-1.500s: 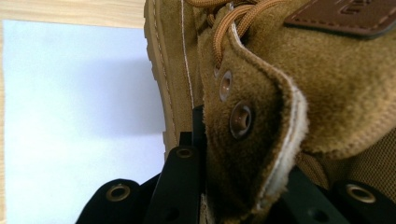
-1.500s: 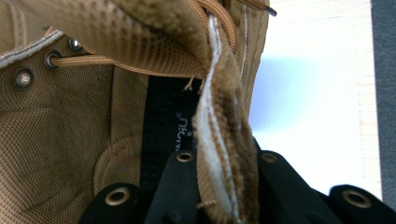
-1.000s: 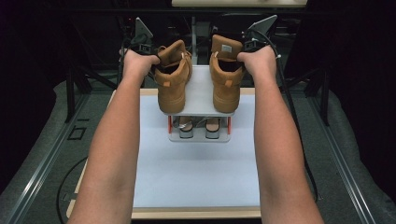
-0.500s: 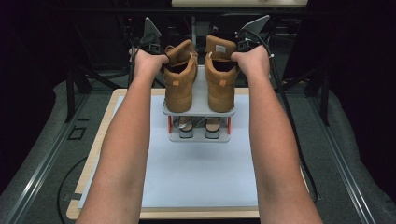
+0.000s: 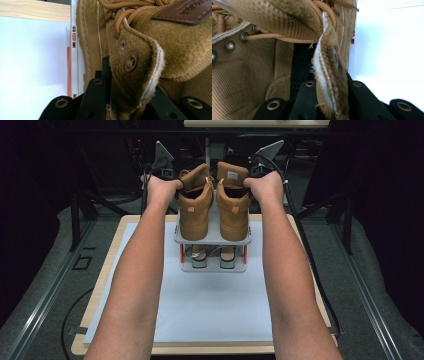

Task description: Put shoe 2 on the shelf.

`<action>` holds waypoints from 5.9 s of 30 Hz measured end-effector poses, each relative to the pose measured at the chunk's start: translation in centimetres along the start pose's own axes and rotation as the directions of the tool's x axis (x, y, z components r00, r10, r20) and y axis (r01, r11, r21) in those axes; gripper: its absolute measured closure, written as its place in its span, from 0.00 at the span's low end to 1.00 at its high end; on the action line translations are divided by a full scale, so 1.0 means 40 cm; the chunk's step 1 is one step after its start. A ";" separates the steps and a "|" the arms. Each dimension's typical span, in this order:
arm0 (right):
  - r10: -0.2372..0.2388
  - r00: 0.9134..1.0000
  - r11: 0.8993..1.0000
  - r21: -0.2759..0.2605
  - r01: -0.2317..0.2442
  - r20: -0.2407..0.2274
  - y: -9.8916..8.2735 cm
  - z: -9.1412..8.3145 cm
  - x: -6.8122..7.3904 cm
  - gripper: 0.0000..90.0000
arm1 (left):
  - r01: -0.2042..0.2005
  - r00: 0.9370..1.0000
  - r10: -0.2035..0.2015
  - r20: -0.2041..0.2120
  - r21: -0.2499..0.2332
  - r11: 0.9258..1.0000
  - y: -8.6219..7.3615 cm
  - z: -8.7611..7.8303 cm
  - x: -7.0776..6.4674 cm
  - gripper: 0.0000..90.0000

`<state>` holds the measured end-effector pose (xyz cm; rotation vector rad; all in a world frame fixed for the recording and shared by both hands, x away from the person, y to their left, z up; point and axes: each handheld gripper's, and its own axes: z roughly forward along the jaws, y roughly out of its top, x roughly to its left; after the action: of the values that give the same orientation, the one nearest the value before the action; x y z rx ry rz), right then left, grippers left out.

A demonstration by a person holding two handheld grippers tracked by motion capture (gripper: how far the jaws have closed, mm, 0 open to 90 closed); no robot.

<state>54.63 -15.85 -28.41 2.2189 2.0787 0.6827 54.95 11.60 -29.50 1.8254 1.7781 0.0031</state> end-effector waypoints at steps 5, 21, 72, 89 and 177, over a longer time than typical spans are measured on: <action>-0.017 1.000 1.000 -0.009 0.017 0.016 -0.003 -0.001 0.004 0.91 | -0.033 0.999 0.033 -0.022 -0.003 0.999 -0.001 0.001 -0.013 0.90; -0.072 0.997 0.997 -0.025 0.073 0.032 -0.004 -0.003 0.015 0.85 | -0.064 0.998 0.064 -0.008 -0.005 0.998 0.002 0.003 -0.014 0.85; -0.187 0.982 0.961 -0.205 0.188 0.020 -0.024 -0.059 0.014 0.55 | -0.152 0.987 0.147 -0.068 -0.075 0.986 0.003 -0.062 -0.054 0.51; -0.183 0.983 0.955 -0.239 0.178 0.001 -0.041 -0.149 0.020 0.60 | -0.159 0.985 0.148 -0.091 -0.131 0.979 -0.005 -0.158 -0.059 0.51; -0.482 0.876 0.856 -0.196 0.479 0.034 -0.395 0.019 -0.181 0.53 | -0.418 0.908 0.418 -0.006 -0.056 0.907 -0.378 -0.033 0.155 0.49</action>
<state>39.86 -20.82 -36.15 1.4986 2.3166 0.8127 41.30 16.88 -36.90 2.1266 1.3335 0.2122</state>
